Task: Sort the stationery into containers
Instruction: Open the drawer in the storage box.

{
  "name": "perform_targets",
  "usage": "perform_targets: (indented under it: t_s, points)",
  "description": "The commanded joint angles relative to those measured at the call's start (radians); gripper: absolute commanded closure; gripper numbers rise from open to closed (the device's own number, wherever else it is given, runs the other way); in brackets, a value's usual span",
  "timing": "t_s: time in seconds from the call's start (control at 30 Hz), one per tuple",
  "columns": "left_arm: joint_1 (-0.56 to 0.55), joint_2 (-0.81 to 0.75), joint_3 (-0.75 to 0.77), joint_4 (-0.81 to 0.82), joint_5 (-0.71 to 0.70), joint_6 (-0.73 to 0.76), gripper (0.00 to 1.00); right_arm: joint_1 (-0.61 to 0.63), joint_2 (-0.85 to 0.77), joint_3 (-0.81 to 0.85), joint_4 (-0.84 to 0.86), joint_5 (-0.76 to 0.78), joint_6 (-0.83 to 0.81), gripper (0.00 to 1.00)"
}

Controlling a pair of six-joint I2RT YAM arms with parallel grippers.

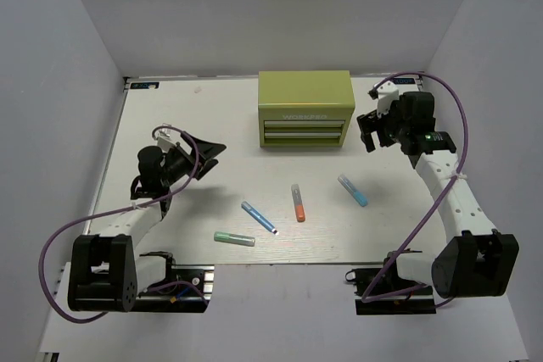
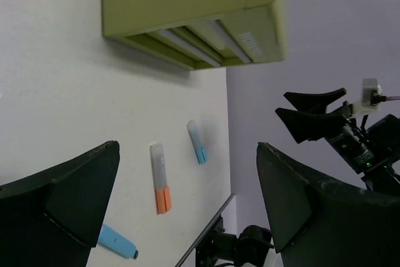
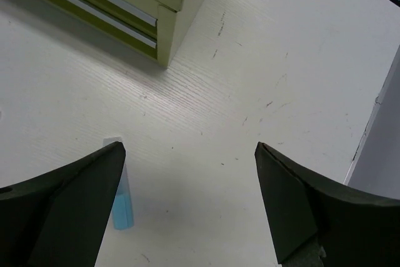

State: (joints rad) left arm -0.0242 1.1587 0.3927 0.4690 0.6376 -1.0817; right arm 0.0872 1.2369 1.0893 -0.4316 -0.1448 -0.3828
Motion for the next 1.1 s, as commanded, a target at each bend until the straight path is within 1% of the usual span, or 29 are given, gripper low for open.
perform_targets:
  t_s: [0.0,0.03,0.07,0.1,0.13,0.2,0.33,0.4,0.43,0.5,0.53,0.57,0.6,0.63,0.67,0.7,0.73,0.8,0.83,0.9,0.93,1.0,1.03,1.07]
  points:
    - [-0.008,0.016,0.060,0.040,0.031,0.012,0.00,0.000,0.004,0.024,-0.016,-0.083,-0.066,0.10]
    - [-0.008,0.016,0.075,0.030,0.022,0.026,0.00,0.000,0.004,0.037,-0.028,-0.099,-0.105,0.10]
    - [-0.017,0.027,0.089,0.030,0.022,0.026,0.00,0.000,0.009,0.053,-0.082,-0.122,-0.131,0.10]
    - [-0.026,0.038,0.089,0.030,0.010,0.026,0.00,0.000,0.010,0.060,-0.105,-0.166,-0.198,0.10]
    - [-0.026,0.038,0.098,0.030,-0.005,0.026,0.00,0.002,0.010,0.075,-0.131,-0.174,-0.247,0.10]
    - [-0.063,0.067,0.109,0.043,-0.021,0.026,0.00,0.002,0.009,0.089,-0.157,-0.197,-0.293,0.10]
    - [-0.147,0.133,0.133,0.086,-0.078,0.026,0.00,0.006,0.012,0.129,-0.142,-0.167,-0.281,0.10]
    - [-0.213,0.170,0.162,0.100,-0.113,0.016,0.00,0.003,0.010,0.164,-0.174,-0.202,-0.319,0.10]
    - [-0.236,0.189,0.190,0.100,-0.127,0.016,0.02,0.005,0.013,0.172,-0.180,-0.234,-0.338,0.10]
    - [-0.301,0.252,0.216,0.125,-0.168,0.016,0.11,0.009,-0.004,0.191,-0.185,-0.269,-0.378,0.10]
    - [-0.319,0.275,0.238,0.137,-0.183,0.002,0.13,0.009,-0.005,0.198,-0.188,-0.320,-0.387,0.15]
    - [-0.339,0.295,0.238,0.170,-0.203,-0.009,0.17,0.013,-0.002,0.205,-0.190,-0.334,-0.399,0.21]
    - [-0.374,0.329,0.251,0.193,-0.254,-0.027,0.20,0.019,0.001,0.228,-0.176,-0.343,-0.401,0.28]
    - [-0.393,0.344,0.252,0.226,-0.283,-0.027,0.23,0.022,0.012,0.236,-0.171,-0.358,-0.396,0.38]
    - [-0.410,0.360,0.252,0.296,-0.312,-0.041,0.26,0.034,0.024,0.259,-0.171,-0.367,-0.398,0.42]
    - [-0.440,0.375,0.252,0.328,-0.367,-0.052,0.30,0.045,0.033,0.280,-0.165,-0.374,-0.396,0.46]
    - [-0.454,0.412,0.265,0.357,-0.389,-0.064,0.31,0.052,0.068,0.311,-0.168,-0.372,-0.390,0.46]
    - [-0.492,0.447,0.308,0.373,-0.438,-0.064,0.33,0.080,0.111,0.363,-0.208,-0.387,-0.395,0.39]
    - [-0.506,0.475,0.323,0.358,-0.485,-0.064,0.33,0.095,0.134,0.395,-0.213,-0.392,-0.392,0.27]
    - [-0.548,0.486,0.347,0.358,-0.553,-0.064,0.31,0.127,0.160,0.431,-0.200,-0.389,-0.390,0.19]
    - [-0.563,0.512,0.347,0.368,-0.631,-0.064,0.31,0.137,0.167,0.431,-0.190,-0.368,-0.389,0.19]
    - [-0.598,0.535,0.357,0.399,-0.711,-0.076,0.31,0.167,0.180,0.425,-0.144,-0.346,-0.367,0.19]
    - [-0.608,0.548,0.357,0.399,-0.777,-0.093,0.31,0.174,0.193,0.423,-0.125,-0.337,-0.360,0.20]
    - [-0.608,0.576,0.370,0.399,-0.806,-0.104,0.31,0.178,0.211,0.425,-0.110,-0.308,-0.346,0.22]
